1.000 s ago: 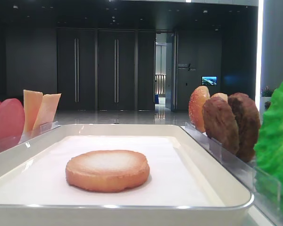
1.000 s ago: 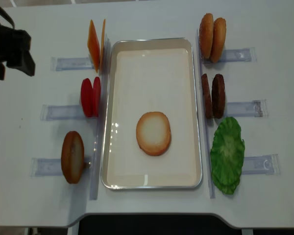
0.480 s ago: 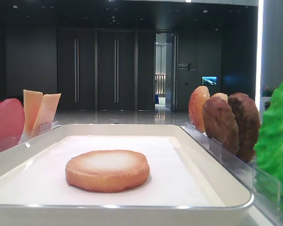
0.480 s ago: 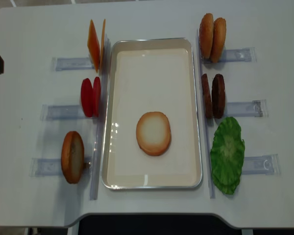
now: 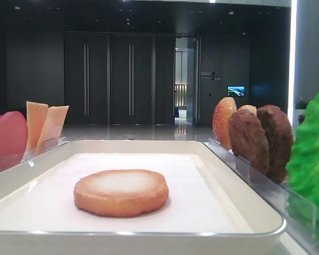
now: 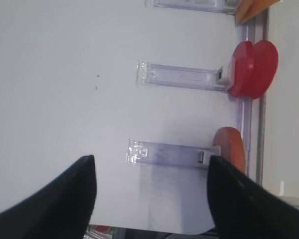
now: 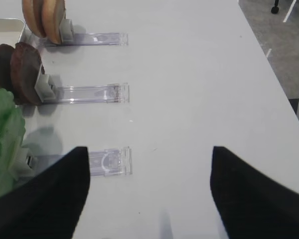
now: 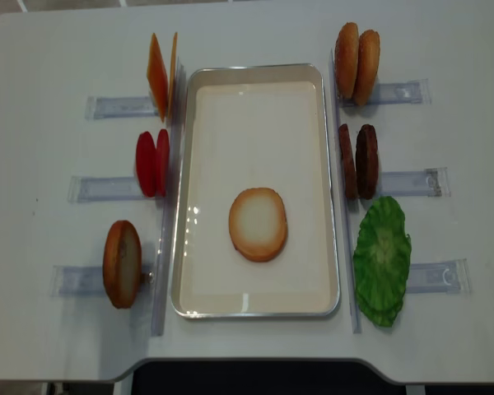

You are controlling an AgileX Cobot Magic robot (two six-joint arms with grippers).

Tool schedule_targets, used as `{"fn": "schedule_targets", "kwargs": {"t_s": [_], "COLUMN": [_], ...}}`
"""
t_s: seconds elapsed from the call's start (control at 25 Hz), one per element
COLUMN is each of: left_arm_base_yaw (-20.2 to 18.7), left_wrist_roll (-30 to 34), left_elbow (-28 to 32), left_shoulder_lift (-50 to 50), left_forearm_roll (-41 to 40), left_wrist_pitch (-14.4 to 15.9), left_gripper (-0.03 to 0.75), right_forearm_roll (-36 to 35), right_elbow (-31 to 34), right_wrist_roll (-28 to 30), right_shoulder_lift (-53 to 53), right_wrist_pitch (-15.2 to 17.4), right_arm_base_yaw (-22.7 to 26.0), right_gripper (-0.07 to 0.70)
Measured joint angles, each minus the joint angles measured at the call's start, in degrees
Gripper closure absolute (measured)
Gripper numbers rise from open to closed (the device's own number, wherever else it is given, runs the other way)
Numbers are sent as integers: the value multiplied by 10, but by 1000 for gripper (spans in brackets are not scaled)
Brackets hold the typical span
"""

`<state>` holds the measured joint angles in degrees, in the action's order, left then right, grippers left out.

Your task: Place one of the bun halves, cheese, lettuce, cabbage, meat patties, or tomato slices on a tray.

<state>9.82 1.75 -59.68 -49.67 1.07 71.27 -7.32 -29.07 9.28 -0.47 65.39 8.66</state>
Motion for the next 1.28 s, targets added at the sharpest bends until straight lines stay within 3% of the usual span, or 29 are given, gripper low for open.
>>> {"fn": "schedule_targets", "kwargs": {"t_s": [0.6, 0.96, 1.28], "left_arm_base_yaw": [0, 0, 0], "left_wrist_roll": [-11, -7, 17], "left_elbow": [167, 217, 226], "left_shoulder_lift": [310, 449, 499], "left_forearm_roll": [10, 10, 12], "left_wrist_pitch": [9, 10, 10], "left_gripper": [192, 192, 192], "right_forearm_roll": [0, 0, 0], "right_elbow": [0, 0, 0], "right_wrist_roll": [0, 0, 0], "right_shoulder_lift": [0, 0, 0], "right_wrist_pitch": [0, 0, 0], "right_arm_base_yaw": [0, 0, 0], "right_gripper": [145, 145, 146]}}
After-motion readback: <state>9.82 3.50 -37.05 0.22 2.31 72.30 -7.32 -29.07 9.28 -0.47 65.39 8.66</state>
